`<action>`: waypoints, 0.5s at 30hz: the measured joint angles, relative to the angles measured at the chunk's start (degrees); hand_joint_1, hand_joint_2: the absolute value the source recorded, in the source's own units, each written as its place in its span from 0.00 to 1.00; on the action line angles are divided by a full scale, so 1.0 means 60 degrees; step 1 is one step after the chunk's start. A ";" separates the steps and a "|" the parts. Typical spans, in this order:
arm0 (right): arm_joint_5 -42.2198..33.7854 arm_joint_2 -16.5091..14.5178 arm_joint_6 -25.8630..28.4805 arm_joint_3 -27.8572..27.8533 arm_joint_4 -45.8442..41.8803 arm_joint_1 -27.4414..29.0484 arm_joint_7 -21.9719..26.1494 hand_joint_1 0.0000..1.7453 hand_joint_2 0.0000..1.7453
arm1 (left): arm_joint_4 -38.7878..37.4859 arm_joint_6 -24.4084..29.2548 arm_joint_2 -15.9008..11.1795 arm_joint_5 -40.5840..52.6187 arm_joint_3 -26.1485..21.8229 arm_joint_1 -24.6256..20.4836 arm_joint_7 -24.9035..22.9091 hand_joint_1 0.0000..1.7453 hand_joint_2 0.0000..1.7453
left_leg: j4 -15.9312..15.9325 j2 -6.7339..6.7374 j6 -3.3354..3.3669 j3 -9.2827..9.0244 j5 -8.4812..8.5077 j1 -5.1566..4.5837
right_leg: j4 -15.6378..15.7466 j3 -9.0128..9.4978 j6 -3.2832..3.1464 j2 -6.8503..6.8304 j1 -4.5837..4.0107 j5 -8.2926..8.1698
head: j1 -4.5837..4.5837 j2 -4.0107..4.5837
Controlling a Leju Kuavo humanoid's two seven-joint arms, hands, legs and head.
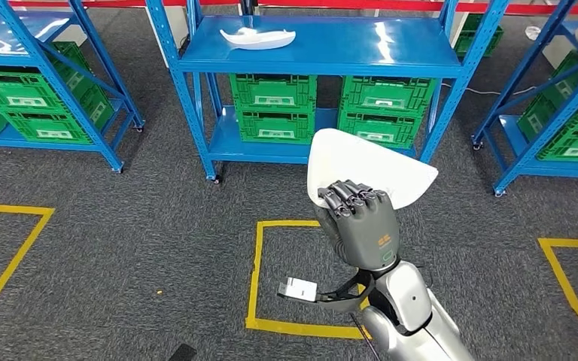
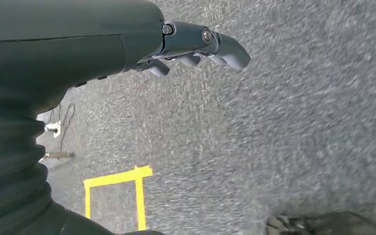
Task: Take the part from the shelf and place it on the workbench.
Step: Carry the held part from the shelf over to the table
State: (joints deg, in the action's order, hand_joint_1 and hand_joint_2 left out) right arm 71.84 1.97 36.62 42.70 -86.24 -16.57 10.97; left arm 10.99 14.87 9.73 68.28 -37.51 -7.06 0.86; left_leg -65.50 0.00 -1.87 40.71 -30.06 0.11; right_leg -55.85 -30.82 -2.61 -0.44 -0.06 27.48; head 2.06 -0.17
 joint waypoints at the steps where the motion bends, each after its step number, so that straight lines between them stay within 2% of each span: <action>1: 0.0007 0.0000 -0.0004 0.0000 -0.0001 0.0020 0.0001 0.96 1.00 | 0.0000 -0.0016 -0.0005 -0.0001 0.0000 -0.0002 0.0009 0.00 1.00 | -0.0628 0.0001 -0.0061 0.0092 -0.0400 0.0033 | -0.0015 -0.0154 0.0002 -0.0006 0.0006 -0.0123 | 0.0004 0.0000; 2: 0.0015 0.0000 -0.0012 0.0001 -0.0001 0.0040 0.0003 0.96 1.00 | 0.0001 -0.0023 -0.0012 -0.0002 0.0000 -0.0005 0.0015 0.00 1.00 | -0.1156 0.0002 -0.0114 0.0125 -0.0566 0.0065 | -0.0038 -0.0314 0.0014 -0.0014 0.0011 -0.0240 | 0.0003 0.0000; 3: 0.0023 0.0001 -0.0024 0.0001 -0.0001 0.0056 0.0003 0.96 1.00 | 0.0001 -0.0025 -0.0021 -0.0003 0.0000 -0.0007 0.0016 0.00 1.00 | -0.1461 0.0003 -0.0155 0.0046 -0.0500 0.0092 | -0.0074 -0.0487 0.0037 -0.0022 0.0020 -0.0352 | 0.0003 0.0000; 4: 0.0027 0.0002 -0.0038 0.0001 -0.0001 0.0061 -0.0001 0.96 1.00 | 0.0001 -0.0028 -0.0032 -0.0004 0.0000 -0.0011 0.0014 0.00 1.00 | -0.1437 0.0004 -0.0188 -0.0185 -0.0267 0.0117 | -0.0126 -0.0662 0.0069 -0.0028 0.0036 -0.0454 | 0.0003 0.0000; 5: 0.0029 0.0002 -0.0054 0.0000 -0.0004 0.0056 -0.0010 0.96 1.00 | 0.0002 -0.0032 -0.0044 -0.0004 0.0000 -0.0021 0.0010 0.00 1.00 | -0.1089 0.0003 -0.0212 -0.0574 -0.0014 0.0140 | -0.0192 -0.0836 0.0110 -0.0031 0.0055 -0.0546 | 0.0003 0.0000; 6: 0.0031 0.0002 -0.0067 -0.0003 -0.0016 0.0047 -0.0026 0.96 1.00 | 0.0003 -0.0038 -0.0055 -0.0004 0.0000 -0.0043 0.0005 0.00 1.00 | -0.0461 -0.0001 -0.0227 -0.1101 0.0058 0.0162 | -0.0270 -0.0995 0.0160 -0.0032 0.0068 -0.0626 | 0.0006 0.0000; 7: 0.0032 0.0002 -0.0075 -0.0014 -0.0038 0.0031 -0.0042 0.96 1.00 | 0.0006 -0.0042 -0.0062 -0.0004 0.0000 -0.0072 -0.0002 0.00 1.00 | 0.0286 -0.0017 -0.0211 -0.1643 -0.0032 0.0155 | -0.0346 -0.1125 0.0217 -0.0036 0.0074 -0.0697 | 0.0007 0.0000; 8: 0.0034 0.0002 -0.0080 -0.0027 -0.0060 0.0009 -0.0056 0.96 1.00 | 0.0010 -0.0044 -0.0066 -0.0004 0.0000 -0.0102 -0.0009 0.00 1.00 | 0.0871 -0.0030 -0.0157 -0.2003 -0.0180 0.0140 | -0.0393 -0.1213 0.0277 -0.0042 0.0074 -0.0781 | 0.0007 0.0000; 9: 0.0035 0.0003 -0.0080 -0.0041 -0.0080 -0.0018 -0.0065 0.96 1.00 | 0.0013 -0.0036 -0.0067 -0.0005 0.0000 -0.0128 -0.0017 0.00 1.00 | 0.1252 -0.0045 -0.0078 -0.2201 -0.0329 0.0111 | -0.0403 -0.1268 0.0336 -0.0047 0.0071 -0.0878 | 0.0010 0.0000; 11: 0.0004 0.0029 -0.0045 -0.0061 -0.0085 -0.0063 -0.0054 0.96 1.00 | 0.0013 0.0004 -0.0061 -0.0015 -0.0001 -0.0141 -0.0044 0.00 1.00 | 0.1390 -0.0036 0.0148 -0.2112 -0.0254 0.0077 | -0.0352 -0.1321 0.0467 -0.0046 0.0090 -0.1056 | 0.0009 0.0000; 12: -0.0037 0.0061 -0.0004 -0.0066 -0.0076 -0.0074 -0.0025 0.96 1.00 | 0.0010 0.0030 -0.0057 -0.0024 -0.0002 -0.0138 -0.0062 0.00 1.00 | 0.1396 -0.0017 0.0252 -0.2054 -0.0154 0.0079 | -0.0391 -0.1374 0.0530 -0.0031 0.0109 -0.0978 | 0.0009 0.0000; 13: -0.0105 0.0102 0.0058 -0.0069 -0.0057 -0.0084 0.0022 0.96 1.00 | 0.0008 0.0050 -0.0055 -0.0036 -0.0003 -0.0133 -0.0076 0.00 1.00 | 0.1410 0.0006 0.0350 -0.1970 -0.0039 0.0089 | -0.0576 -0.1464 0.0590 -0.0017 0.0128 -0.0715 | 0.0001 0.0000; 15: -0.0275 0.0181 0.0207 -0.0072 0.0035 -0.0150 0.0130 0.96 1.00 | 0.0007 0.0068 -0.0049 -0.0067 -0.0004 -0.0135 -0.0080 0.00 1.00 | 0.1404 0.0031 0.0456 -0.1725 0.0206 0.0097 | -0.1537 -0.1774 0.0677 0.0012 0.0146 0.0256 | -0.0016 0.0000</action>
State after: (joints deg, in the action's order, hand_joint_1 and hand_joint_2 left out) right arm 70.19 3.05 37.86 42.27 -86.03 -17.47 11.75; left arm 11.03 15.28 9.44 67.88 -37.53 -7.86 0.38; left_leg -57.08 0.18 0.87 30.35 -28.83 0.69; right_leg -65.07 -41.47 1.46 -0.37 0.82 29.01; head 1.96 -0.17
